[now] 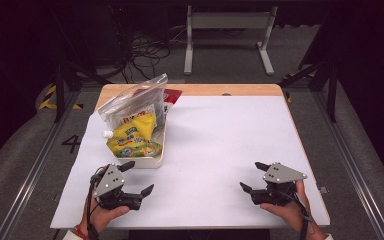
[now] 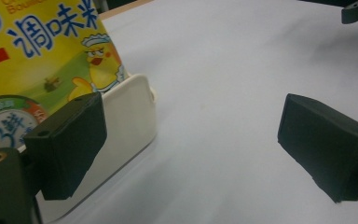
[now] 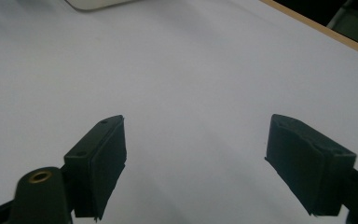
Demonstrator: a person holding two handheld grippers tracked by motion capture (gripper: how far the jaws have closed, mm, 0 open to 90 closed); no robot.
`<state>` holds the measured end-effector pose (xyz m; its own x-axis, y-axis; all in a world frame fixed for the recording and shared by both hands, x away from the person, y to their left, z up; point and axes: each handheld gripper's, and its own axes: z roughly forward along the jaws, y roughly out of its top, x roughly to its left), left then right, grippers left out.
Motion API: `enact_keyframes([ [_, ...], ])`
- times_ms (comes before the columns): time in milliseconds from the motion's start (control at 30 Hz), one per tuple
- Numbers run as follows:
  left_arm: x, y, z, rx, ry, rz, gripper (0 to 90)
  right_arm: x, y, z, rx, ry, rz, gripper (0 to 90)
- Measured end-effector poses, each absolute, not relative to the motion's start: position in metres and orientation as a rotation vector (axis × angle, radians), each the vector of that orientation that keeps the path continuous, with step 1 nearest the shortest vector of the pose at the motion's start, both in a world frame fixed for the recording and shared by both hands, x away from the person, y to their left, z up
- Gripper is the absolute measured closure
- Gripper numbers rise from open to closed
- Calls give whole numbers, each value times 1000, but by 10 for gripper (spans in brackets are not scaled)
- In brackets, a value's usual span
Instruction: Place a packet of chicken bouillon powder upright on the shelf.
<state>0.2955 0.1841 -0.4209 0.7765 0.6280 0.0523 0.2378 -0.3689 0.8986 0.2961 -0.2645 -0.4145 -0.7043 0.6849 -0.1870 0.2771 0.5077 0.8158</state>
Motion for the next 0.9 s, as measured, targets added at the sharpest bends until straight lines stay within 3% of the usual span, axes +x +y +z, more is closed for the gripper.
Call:
enact_keyframes([
  [900, 308, 151, -449, 2145, 557, 409, 77, 283, -308, -435, 854, 2220, 952, 90],
])
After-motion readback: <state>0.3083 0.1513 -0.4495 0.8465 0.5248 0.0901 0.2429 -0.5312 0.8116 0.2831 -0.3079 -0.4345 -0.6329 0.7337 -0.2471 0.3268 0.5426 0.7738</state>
